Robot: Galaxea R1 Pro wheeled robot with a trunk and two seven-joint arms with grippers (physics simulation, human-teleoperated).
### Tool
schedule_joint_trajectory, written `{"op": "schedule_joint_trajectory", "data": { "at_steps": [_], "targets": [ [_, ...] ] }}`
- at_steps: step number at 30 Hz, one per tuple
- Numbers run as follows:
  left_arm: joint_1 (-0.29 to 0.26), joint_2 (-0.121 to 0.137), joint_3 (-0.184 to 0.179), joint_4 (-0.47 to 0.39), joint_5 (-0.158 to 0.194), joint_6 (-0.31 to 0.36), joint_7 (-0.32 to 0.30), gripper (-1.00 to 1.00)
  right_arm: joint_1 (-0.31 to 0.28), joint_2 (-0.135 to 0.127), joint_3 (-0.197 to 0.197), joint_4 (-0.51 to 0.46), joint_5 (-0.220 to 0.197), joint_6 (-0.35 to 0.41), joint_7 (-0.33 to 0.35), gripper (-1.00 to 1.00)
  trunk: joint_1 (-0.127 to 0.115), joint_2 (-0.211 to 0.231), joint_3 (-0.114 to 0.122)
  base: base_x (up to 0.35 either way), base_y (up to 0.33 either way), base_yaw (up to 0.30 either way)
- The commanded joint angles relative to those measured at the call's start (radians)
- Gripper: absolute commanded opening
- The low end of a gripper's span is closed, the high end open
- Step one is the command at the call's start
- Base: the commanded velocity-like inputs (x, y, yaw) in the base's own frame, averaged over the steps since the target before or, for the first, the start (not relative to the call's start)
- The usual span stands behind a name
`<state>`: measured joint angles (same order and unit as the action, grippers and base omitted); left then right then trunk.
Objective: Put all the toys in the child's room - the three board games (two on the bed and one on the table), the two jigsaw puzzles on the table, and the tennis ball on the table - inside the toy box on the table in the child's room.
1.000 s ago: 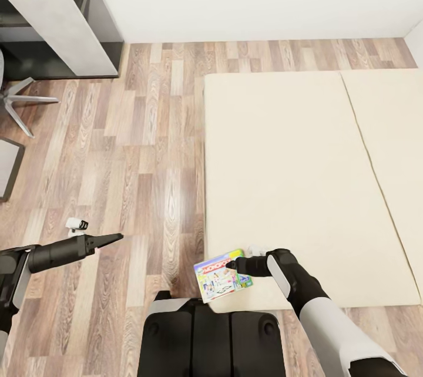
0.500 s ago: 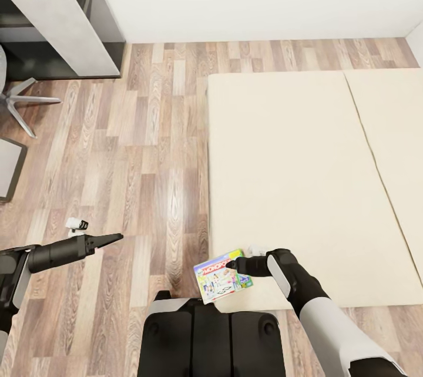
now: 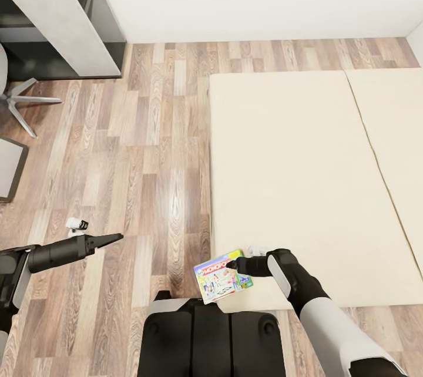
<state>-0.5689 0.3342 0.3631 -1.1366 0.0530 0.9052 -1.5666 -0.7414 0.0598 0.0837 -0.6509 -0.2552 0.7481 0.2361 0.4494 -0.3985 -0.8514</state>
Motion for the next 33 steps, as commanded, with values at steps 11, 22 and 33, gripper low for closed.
{"op": "schedule_joint_trajectory", "data": {
  "at_steps": [11,22,33],
  "targets": [
    [0.0,0.0,0.0,0.0,-0.001,0.011,-0.004,1.0,0.0,-0.002,0.001,-0.001,0.001,0.004,0.002,1.0,0.001,-0.002,-0.001,0.0,0.007,0.0],
    [0.0,0.0,0.0,0.0,-0.001,0.011,-0.004,1.0,-0.001,-0.002,0.001,-0.001,0.001,0.004,0.002,1.0,0.001,-0.002,-0.001,0.0,0.029,0.0],
    [0.0,0.0,0.0,0.0,-0.001,0.011,-0.004,1.0,0.0,-0.002,0.001,-0.001,0.003,0.002,0.002,1.0,0.001,-0.002,-0.001,0.0,0.0,0.0]
  ]
}}
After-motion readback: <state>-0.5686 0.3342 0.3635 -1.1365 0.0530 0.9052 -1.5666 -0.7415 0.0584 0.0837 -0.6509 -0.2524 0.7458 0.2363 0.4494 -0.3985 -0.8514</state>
